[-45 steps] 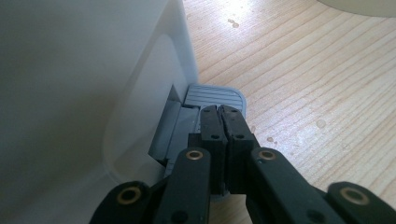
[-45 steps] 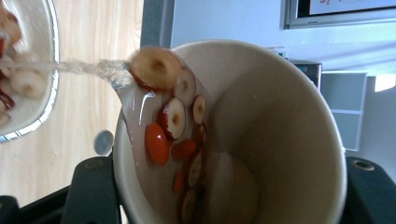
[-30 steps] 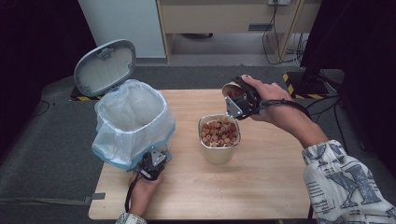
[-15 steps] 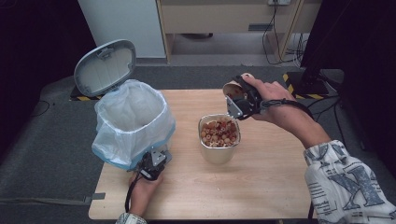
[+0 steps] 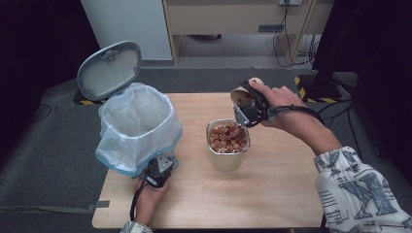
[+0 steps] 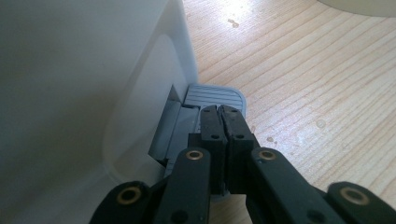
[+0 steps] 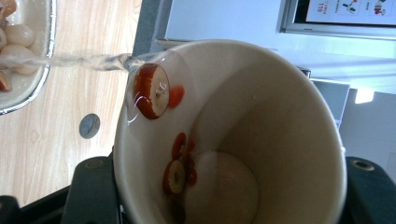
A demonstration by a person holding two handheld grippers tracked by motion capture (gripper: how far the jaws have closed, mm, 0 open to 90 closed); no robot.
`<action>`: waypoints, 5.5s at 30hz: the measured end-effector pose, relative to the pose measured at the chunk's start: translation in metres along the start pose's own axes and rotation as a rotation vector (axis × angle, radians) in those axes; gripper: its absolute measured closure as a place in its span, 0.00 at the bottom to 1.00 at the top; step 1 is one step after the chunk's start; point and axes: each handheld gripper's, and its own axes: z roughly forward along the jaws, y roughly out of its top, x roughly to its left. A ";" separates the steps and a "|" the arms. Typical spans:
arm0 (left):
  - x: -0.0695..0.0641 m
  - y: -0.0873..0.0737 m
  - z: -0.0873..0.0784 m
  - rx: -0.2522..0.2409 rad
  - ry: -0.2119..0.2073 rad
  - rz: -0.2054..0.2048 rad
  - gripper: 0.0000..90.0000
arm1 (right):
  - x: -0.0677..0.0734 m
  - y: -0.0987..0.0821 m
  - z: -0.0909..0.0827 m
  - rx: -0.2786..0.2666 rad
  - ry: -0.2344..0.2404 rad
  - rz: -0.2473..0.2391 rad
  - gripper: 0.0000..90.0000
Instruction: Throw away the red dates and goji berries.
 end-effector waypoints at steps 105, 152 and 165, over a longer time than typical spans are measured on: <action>0.000 0.000 0.000 -0.001 -0.002 -0.001 0.97 | 0.002 0.008 -0.003 0.059 -0.096 -0.228 0.40; 0.000 -0.001 -0.001 -0.001 -0.009 -0.006 0.96 | 0.019 -0.028 0.017 -0.098 0.138 0.402 0.40; 0.000 -0.001 -0.001 -0.001 -0.009 -0.005 0.96 | 0.020 -0.044 0.020 -0.110 0.169 0.523 0.39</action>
